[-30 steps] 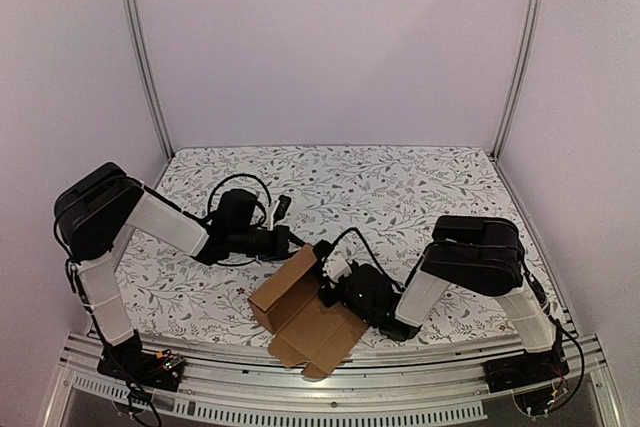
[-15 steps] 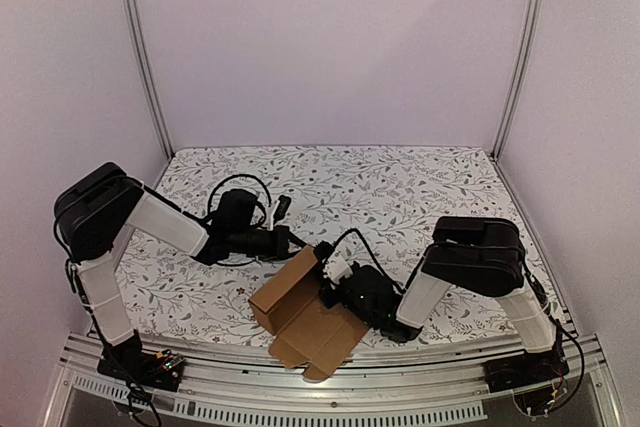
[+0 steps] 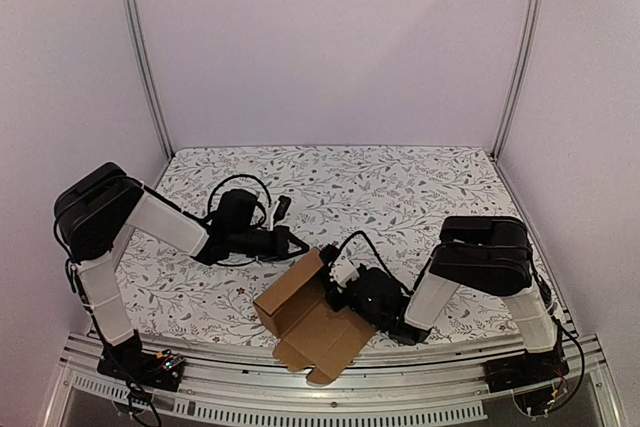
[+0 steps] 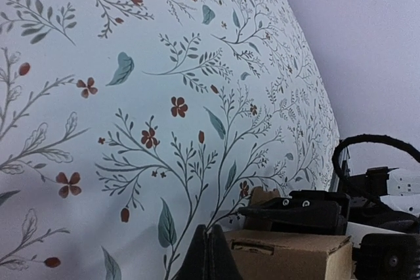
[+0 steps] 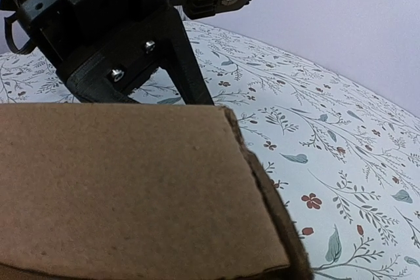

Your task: Fold the paper box

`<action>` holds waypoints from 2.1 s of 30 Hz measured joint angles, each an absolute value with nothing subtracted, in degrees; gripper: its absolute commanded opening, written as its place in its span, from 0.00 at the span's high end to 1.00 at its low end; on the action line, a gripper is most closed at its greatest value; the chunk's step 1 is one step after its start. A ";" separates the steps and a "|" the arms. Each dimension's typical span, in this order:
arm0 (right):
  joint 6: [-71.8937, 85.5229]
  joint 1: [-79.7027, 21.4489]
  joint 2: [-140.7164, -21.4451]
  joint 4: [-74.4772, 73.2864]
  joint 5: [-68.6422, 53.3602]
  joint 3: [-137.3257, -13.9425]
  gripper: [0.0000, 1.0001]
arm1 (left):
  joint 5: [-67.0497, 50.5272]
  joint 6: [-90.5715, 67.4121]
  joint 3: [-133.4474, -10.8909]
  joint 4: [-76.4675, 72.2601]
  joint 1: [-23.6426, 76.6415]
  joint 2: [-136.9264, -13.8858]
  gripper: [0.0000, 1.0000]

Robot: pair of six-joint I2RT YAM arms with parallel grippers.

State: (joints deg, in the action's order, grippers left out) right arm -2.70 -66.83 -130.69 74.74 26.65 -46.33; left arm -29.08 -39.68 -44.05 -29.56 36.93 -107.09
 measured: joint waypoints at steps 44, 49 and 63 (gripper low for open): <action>-4.08 -68.25 -126.82 76.16 28.27 -44.97 1.00 | -34.06 -42.89 -44.05 -32.60 39.18 -107.07 1.00; -4.32 -68.51 -126.82 76.01 29.58 -45.34 1.00 | -34.37 -42.94 -44.05 -33.34 39.20 -107.07 1.00; -4.40 -69.17 -126.82 74.78 30.33 -45.50 1.00 | -32.10 -38.54 -41.28 -23.31 39.40 -101.38 1.00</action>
State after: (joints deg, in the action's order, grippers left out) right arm -4.40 -69.17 -126.82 74.78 30.33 -45.50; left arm -32.10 -38.54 -41.28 -23.31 39.40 -101.38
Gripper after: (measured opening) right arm 0.026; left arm 0.005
